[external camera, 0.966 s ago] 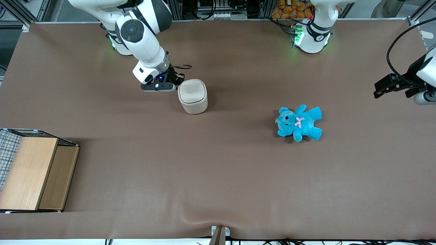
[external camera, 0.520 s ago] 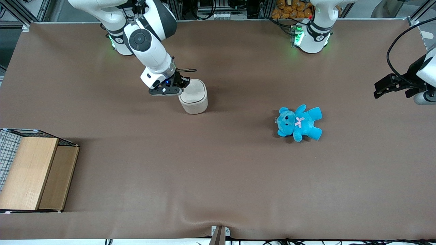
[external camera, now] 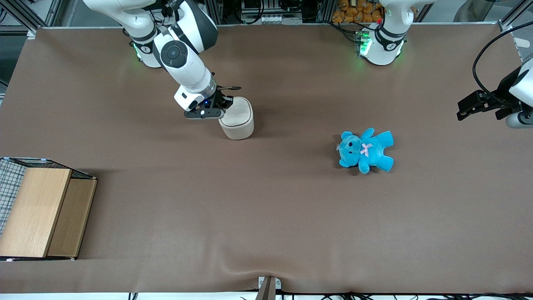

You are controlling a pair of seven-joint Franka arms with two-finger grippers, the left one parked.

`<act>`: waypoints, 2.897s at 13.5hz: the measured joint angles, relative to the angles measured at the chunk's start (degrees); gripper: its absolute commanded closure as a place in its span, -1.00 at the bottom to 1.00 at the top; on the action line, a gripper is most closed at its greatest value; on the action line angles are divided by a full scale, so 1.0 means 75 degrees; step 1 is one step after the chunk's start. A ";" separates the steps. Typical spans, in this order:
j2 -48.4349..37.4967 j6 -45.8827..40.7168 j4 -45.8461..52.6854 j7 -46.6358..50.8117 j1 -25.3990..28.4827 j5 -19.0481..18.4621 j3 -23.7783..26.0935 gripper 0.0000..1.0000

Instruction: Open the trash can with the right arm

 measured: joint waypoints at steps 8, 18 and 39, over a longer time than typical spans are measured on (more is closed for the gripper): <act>0.0347 0.0250 0.0000 0.0327 0.0013 -0.0448 0.0000 1.00; 0.0442 0.0351 0.0003 0.0551 0.0025 -0.0708 0.0027 1.00; 0.0535 -0.3583 0.3916 0.2451 -0.0275 -0.0479 0.0398 -1.00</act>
